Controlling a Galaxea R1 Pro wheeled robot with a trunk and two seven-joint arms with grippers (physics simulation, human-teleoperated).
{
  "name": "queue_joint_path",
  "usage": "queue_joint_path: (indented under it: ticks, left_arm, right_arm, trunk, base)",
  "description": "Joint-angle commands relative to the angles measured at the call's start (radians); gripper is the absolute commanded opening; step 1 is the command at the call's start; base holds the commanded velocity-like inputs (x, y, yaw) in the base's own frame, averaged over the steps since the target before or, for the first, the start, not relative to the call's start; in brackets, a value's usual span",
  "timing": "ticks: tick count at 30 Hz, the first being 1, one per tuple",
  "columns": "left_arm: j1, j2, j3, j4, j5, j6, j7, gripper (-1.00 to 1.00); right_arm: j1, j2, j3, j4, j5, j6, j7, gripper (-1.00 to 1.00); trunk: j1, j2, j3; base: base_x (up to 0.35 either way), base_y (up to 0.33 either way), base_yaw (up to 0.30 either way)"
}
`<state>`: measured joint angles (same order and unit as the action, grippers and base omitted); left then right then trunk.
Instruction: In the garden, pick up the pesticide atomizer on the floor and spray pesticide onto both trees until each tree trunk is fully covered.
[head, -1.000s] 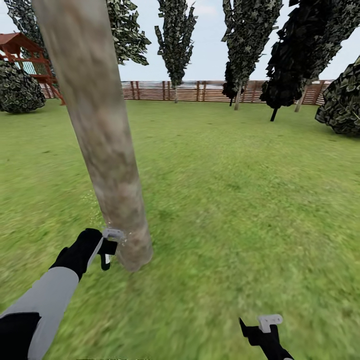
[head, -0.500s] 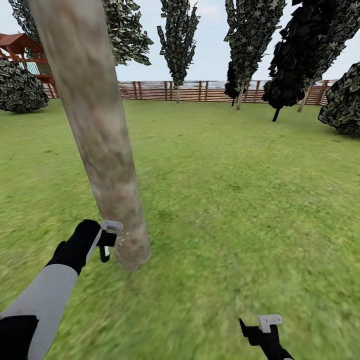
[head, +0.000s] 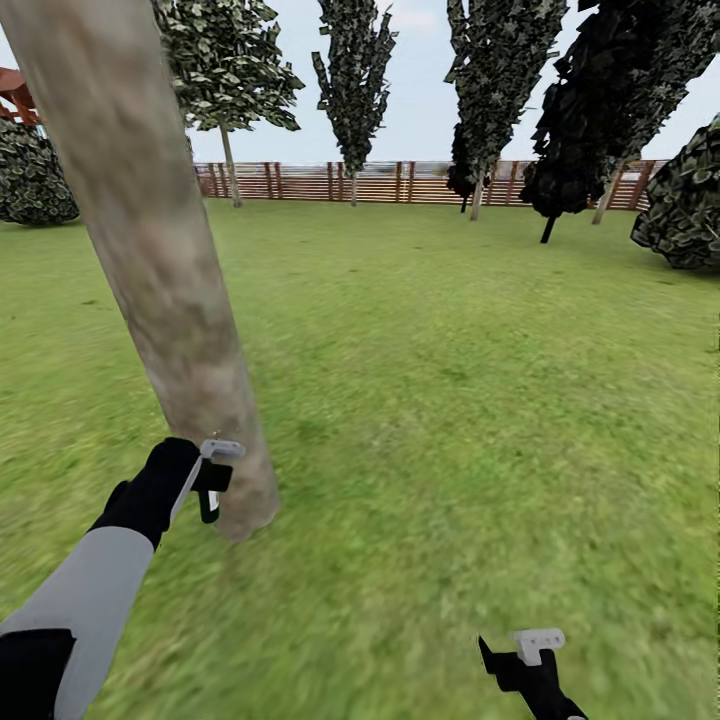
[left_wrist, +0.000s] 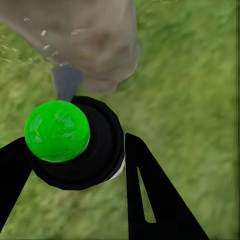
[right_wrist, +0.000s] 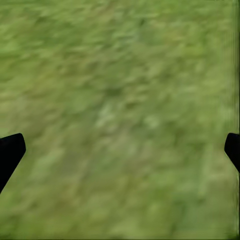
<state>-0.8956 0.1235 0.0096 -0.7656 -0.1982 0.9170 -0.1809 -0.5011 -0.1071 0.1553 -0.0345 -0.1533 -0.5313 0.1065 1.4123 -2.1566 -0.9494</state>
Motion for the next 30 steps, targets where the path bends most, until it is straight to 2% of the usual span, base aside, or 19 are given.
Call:
queue_joint_path:
  ticks: [1,7,11,12,14,19,24,30]
  left_arm:
    - [0.0,0.0,0.001,-0.001,-0.01,0.004,-0.009,-1.0]
    - [0.0,0.003,0.005,-0.001,-0.012,0.001,-0.008,-1.0]
    - [0.002,0.006,0.04,-0.001,-0.016,-0.004,-0.007,-1.0]
    - [0.003,0.014,0.046,-0.002,-0.017,-0.006,-0.003,-1.0]
    - [-0.001,0.027,0.049,-0.003,-0.015,-0.006,-0.001,-1.0]
    - [-0.038,0.031,0.043,-0.009,-0.023,0.004,0.004,-1.0]
    - [-0.037,0.032,0.045,-0.009,-0.023,0.002,0.004,-1.0]
    - [-0.034,0.027,0.042,-0.01,-0.023,0.0,0.006,-1.0]
  right_arm:
    - [-0.001,0.0,0.007,0.001,-0.011,-0.003,0.006,1.0]
    - [-0.001,0.0,0.007,0.001,-0.011,-0.003,0.006,1.0]
    - [-0.001,0.0,0.007,0.001,-0.011,-0.003,0.006,1.0]
    - [-0.001,0.0,0.007,0.001,-0.011,-0.003,0.006,1.0]
    - [-0.001,0.0,0.007,0.001,-0.011,-0.003,0.006,1.0]
    - [-0.001,0.0,0.007,0.001,-0.011,-0.003,0.006,1.0]
    - [-0.001,0.0,0.007,0.001,-0.011,-0.003,0.007,1.0]
    - [-0.001,0.0,0.007,0.001,-0.011,-0.003,0.006,1.0]
  trunk:
    - [0.0,0.0,-0.001]
    - [0.0,0.0,-0.001]
    - [0.0,0.0,-0.001]
    - [0.0,0.0,-0.001]
    - [0.0,0.0,-0.001]
    - [0.0,0.0,-0.001]
    - [0.0,0.0,-0.001]
    - [0.0,0.0,-0.001]
  base:
    - [0.0,-0.273,0.041]
    - [0.0,-0.273,0.234]
    - [0.005,-0.272,0.276]
    - [0.136,-0.21,0.277]
    - [0.085,-0.089,0.277]
    - [0.009,-0.01,0.267]
    - [0.0,-0.016,0.06]
    - [0.0,-0.248,0.001]
